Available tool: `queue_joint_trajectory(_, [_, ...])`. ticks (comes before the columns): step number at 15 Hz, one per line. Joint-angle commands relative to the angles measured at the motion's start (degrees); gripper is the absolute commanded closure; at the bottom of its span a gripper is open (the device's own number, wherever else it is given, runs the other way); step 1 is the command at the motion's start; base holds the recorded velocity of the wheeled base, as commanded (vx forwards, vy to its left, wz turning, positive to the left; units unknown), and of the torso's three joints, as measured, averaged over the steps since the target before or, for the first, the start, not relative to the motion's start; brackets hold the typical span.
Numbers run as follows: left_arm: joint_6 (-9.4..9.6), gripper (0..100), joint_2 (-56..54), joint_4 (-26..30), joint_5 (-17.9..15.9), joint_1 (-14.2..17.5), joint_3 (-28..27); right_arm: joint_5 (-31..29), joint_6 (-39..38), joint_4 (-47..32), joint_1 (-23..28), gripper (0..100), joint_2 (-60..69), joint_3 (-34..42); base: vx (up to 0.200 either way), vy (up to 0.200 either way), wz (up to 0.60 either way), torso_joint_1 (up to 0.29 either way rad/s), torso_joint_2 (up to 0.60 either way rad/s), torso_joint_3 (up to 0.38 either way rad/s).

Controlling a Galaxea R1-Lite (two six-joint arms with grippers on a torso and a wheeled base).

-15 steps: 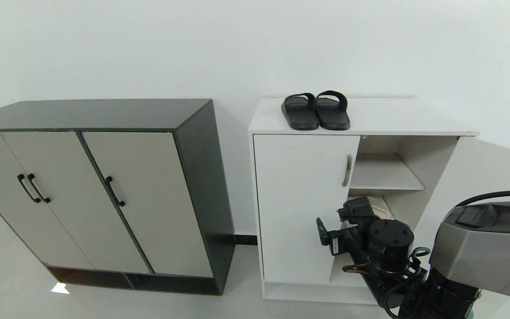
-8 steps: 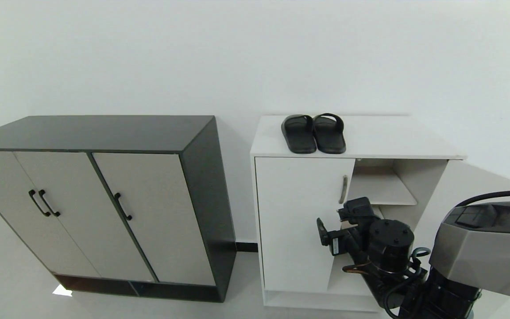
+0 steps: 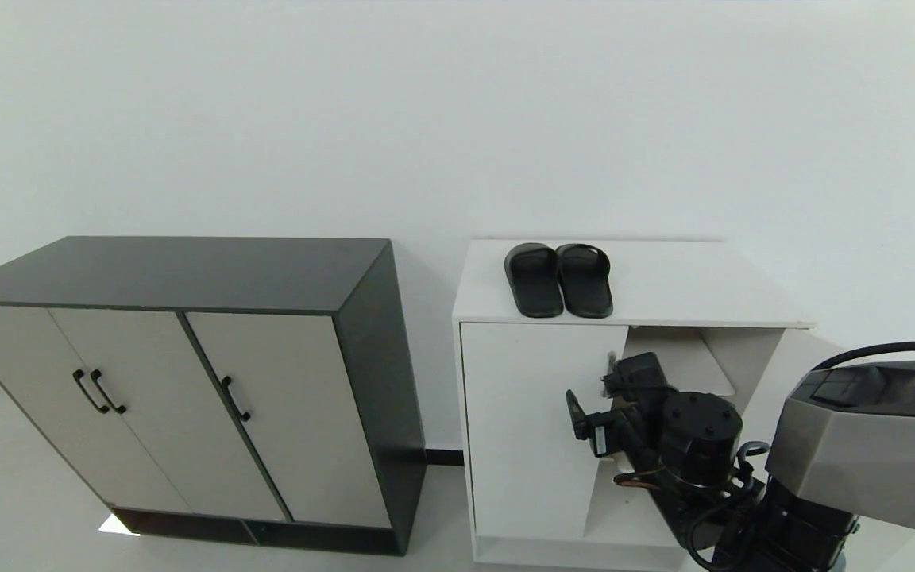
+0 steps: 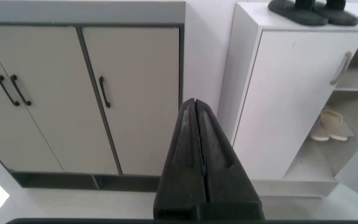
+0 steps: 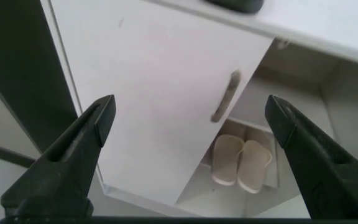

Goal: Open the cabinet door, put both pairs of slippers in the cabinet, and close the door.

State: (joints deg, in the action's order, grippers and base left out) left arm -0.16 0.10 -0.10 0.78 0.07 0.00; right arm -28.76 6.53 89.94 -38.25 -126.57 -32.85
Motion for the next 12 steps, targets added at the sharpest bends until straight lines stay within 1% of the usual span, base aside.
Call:
queue_joint_trajectory(1, [-0.02,100,0.0,0.0,0.0,0.0,0.0,0.0,0.1,0.1,0.2,0,0.7,-0.5,0.000,0.000,0.00,0.276,-0.61,-0.330])
queue_joint_trajectory(2, [-0.02,100,0.0,0.0,0.0,0.0,0.0,0.0,-0.1,0.1,0.2,0,1.2,-0.8,0.000,0.000,0.00,0.159,-0.39,-0.188])
queue_joint_trajectory(3, [0.07,100,0.0,0.0,0.0,0.0,0.0,0.0,-0.8,-3.7,0.2,0,3.4,-1.9,0.000,0.000,0.00,0.046,-0.12,-0.066])
queue_joint_trajectory(6, [0.25,100,0.0,0.0,0.0,0.0,0.0,-0.1,-7.5,-20.2,0.0,0,10.2,-6.4,0.000,0.000,0.00,0.000,0.00,0.000])
queue_joint_trajectory(7, [0.33,100,0.0,0.0,-0.1,0.0,0.0,-0.1,-12.0,-29.7,-0.2,0,13.5,-9.3,0.000,0.000,0.00,0.000,0.00,0.000])
queue_joint_trajectory(9, [0.42,100,0.0,0.0,-0.1,0.0,0.0,-0.9,-20.9,-47.1,-2.4,0,17.6,-16.9,0.000,0.000,0.00,0.000,0.00,0.000])
queue_joint_trajectory(10, [0.42,100,0.0,0.0,-0.1,0.0,0.0,-2.8,-24.1,-52.2,-3.2,0,17.9,-19.6,0.000,0.000,0.00,0.000,0.00,0.000])
queue_joint_trajectory(11, [0.33,100,0.0,0.0,-0.2,0.0,0.0,-4.5,-26.1,-53.1,-3.6,0,17.2,-20.7,0.000,0.000,0.00,0.000,0.00,0.000])
queue_joint_trajectory(12, [0.33,100,0.0,0.0,-0.2,0.0,0.0,-4.7,-26.4,-52.1,-3.6,0,16.1,-20.7,0.000,0.000,0.00,0.000,0.00,0.000])
